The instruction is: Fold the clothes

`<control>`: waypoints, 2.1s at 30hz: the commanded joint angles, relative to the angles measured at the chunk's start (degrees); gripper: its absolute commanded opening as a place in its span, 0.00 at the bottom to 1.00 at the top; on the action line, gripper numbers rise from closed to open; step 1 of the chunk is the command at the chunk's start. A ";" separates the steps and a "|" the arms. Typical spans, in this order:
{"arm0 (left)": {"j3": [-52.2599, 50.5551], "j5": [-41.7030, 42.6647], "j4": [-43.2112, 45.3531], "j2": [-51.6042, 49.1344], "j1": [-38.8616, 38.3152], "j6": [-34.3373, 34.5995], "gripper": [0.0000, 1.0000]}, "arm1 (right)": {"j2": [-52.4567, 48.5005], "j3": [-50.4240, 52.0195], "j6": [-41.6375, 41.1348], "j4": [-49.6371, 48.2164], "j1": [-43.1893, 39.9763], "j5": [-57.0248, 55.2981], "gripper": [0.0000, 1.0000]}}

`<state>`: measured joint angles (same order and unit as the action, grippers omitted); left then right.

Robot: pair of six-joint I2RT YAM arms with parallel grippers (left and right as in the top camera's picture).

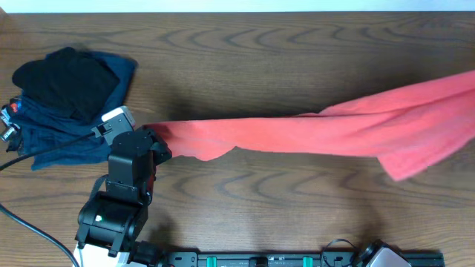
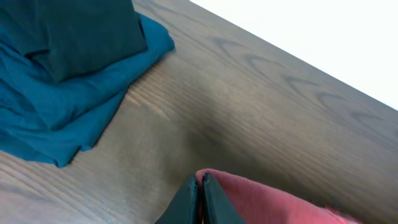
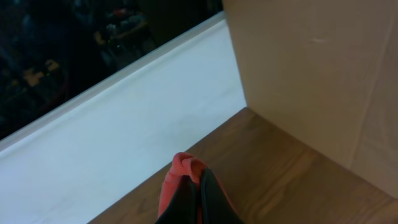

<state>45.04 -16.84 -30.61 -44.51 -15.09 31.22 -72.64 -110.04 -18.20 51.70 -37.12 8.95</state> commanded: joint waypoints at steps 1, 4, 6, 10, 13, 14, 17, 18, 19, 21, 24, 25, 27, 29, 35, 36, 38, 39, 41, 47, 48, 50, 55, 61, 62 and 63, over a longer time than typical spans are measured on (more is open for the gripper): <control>1.44 -2.34 0.55 0.44 0.31 -0.76 0.06 | -0.50 -1.64 0.50 0.94 -0.72 -1.07 0.01; 1.42 -2.32 0.96 0.39 0.31 -0.74 0.06 | -4.09 -1.64 0.70 3.93 -0.17 -0.61 0.01; 1.42 -2.32 1.03 0.28 0.31 -0.74 0.06 | -8.24 -1.60 1.05 6.36 0.50 -0.52 0.01; 1.38 -2.27 0.98 -0.50 0.31 -0.74 0.06 | -19.85 -1.60 2.43 8.98 2.71 -0.55 0.01; 1.38 -2.25 1.01 -1.55 0.28 -0.74 0.06 | -28.41 -1.60 2.08 6.91 4.22 -1.73 0.01; 1.38 -2.23 1.01 -1.92 0.28 -0.74 0.06 | -31.93 -1.60 1.29 4.92 4.66 -1.88 0.01; 1.38 -1.84 0.98 -3.37 0.28 -0.76 0.06 | -38.38 -1.62 -0.02 0.72 5.35 -1.31 0.02; 1.38 -1.84 0.98 -3.76 0.28 -0.76 0.06 | -39.54 -1.62 -0.39 -0.07 5.44 -1.36 0.04; 1.38 -1.84 1.01 -4.09 0.28 -0.74 0.06 | -40.30 -1.62 -0.96 -0.92 5.44 -1.40 0.05; 1.38 -1.84 1.18 -4.59 0.28 -0.76 0.06 | -40.65 -1.62 -1.49 -2.91 5.29 -1.49 0.07; 1.38 -1.84 1.42 -4.83 0.28 -0.76 0.06 | -38.84 -1.90 -1.46 -4.55 4.81 -1.49 0.20; 1.38 -1.86 1.57 -4.83 0.31 -0.76 0.06 | -37.86 -2.05 -1.46 -3.69 4.66 -1.22 0.29; 1.38 -1.84 1.62 -4.83 0.31 -0.76 0.10 | -35.52 -2.10 0.44 0.26 4.61 0.31 0.33; 1.38 -1.84 1.57 -4.83 0.28 -0.76 0.13 | -33.09 -2.10 3.06 9.03 4.98 1.77 0.33; 1.38 -1.84 1.31 -4.83 0.31 -0.76 0.14 | -31.08 -0.50 8.02 35.54 7.85 -1.73 0.33; 1.38 -1.84 1.05 -4.83 0.28 -0.76 0.14 | -31.06 0.46 8.17 38.05 8.37 -1.95 0.34; 1.38 -1.84 0.35 -4.83 0.28 -0.76 0.14 | -30.40 3.30 9.25 39.91 9.22 -1.27 0.35; 1.38 -1.84 -0.22 -4.83 0.28 -0.76 0.14 | -29.59 5.33 9.31 39.78 9.60 -1.01 0.35; 1.38 -1.84 -2.10 -4.85 0.28 -0.76 0.15 | -26.99 10.56 9.05 38.14 10.21 -0.44 0.36; 1.20 1.14 -9.33 -6.08 0.31 -0.57 0.39 | -15.37 29.51 5.38 31.08 11.47 1.01 0.38; 1.14 1.18 -10.01 -6.75 0.31 -0.57 0.43 | -13.40 32.28 4.55 30.36 11.78 1.01 0.38; 1.09 1.14 -10.51 -8.66 0.31 -0.66 0.51 | -9.64 37.88 4.26 28.57 12.85 1.86 0.42; 1.11 2.23 -8.35 -15.28 1.46 -1.05 0.64 | -3.02 49.13 0.85 24.22 16.44 2.95 0.52; 1.11 11.67 -6.32 -21.70 8.31 -3.15 0.71 | -1.95 58.45 -5.51 20.90 20.33 2.89 0.55; 1.11 12.00 -6.27 -22.43 10.03 -3.15 0.72 | -1.92 60.13 -6.86 19.56 20.74 2.89 0.55; 1.11 12.15 -6.27 -22.93 11.47 -3.21 0.72 | -1.95 61.51 -8.28 18.49 21.05 2.91 0.55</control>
<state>45.08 -8.27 -36.97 -66.08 -7.11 29.47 -75.16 -51.62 -20.84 71.64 -17.45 11.29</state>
